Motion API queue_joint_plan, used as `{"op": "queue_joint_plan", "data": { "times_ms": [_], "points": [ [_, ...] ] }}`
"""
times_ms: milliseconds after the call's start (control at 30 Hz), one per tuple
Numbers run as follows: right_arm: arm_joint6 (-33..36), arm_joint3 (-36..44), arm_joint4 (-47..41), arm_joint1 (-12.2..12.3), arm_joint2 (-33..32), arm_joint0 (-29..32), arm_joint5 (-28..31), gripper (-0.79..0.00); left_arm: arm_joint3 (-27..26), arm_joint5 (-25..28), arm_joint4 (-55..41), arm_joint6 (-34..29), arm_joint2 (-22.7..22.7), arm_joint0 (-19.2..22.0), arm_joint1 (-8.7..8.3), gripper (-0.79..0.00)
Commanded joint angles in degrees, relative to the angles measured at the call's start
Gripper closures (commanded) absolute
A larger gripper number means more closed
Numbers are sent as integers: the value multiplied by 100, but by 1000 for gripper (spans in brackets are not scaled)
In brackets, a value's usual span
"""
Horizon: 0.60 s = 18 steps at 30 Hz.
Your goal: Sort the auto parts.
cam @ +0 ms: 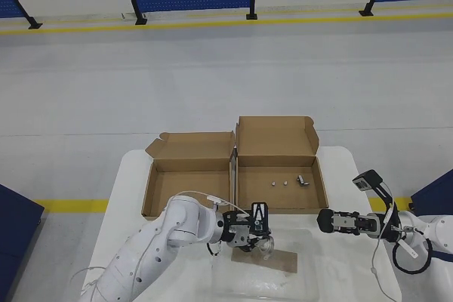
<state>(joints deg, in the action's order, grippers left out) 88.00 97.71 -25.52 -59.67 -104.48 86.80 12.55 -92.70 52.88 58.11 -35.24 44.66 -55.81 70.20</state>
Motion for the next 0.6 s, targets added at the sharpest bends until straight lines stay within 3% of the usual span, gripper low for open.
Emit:
{"op": "queue_joint_plan", "data": {
  "times_ms": [0,133,267,400,567],
  "points": [
    [0,0,0,0,0,0,0,-785,0,0,0,1,0,0,0,0],
    [0,0,0,0,0,0,0,-785,2,-58,1,114,34,-41,-6,0],
    [0,0,0,0,0,0,0,-785,221,512,-165,1316,484,-271,-111,0],
    [0,0,0,0,0,0,0,-785,159,512,189,2633,677,-557,-293,0],
    [0,0,0,0,0,0,0,-785,293,512,989,4747,534,-638,-578,0]
  ]
}}
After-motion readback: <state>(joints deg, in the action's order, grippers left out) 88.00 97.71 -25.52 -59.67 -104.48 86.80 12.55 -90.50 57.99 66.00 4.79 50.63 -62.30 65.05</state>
